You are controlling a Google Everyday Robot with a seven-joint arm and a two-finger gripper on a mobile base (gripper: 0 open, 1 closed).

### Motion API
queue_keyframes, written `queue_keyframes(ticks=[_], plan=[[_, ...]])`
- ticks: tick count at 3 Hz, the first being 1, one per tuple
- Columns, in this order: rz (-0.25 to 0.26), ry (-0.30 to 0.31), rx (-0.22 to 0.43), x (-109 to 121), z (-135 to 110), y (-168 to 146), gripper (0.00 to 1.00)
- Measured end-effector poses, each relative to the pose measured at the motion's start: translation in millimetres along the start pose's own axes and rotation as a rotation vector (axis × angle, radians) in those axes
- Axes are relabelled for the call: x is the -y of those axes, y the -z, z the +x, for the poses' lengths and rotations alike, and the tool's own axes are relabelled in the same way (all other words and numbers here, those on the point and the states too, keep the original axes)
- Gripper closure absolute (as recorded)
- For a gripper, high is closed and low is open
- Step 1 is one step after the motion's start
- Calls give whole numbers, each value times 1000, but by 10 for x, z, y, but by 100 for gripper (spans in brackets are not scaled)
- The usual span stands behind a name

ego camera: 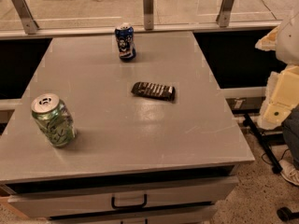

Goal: Knock green can over

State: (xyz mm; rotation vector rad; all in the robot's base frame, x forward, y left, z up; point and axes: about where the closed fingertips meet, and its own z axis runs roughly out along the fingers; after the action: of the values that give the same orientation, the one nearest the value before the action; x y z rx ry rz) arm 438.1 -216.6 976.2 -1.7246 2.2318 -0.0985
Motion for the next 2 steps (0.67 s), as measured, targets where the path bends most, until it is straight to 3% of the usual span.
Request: queue_keyframes(ticks=[1, 2], plan=[[0, 0, 0, 0, 0, 0, 0], [-9, 1, 43, 12, -61, -21, 0]])
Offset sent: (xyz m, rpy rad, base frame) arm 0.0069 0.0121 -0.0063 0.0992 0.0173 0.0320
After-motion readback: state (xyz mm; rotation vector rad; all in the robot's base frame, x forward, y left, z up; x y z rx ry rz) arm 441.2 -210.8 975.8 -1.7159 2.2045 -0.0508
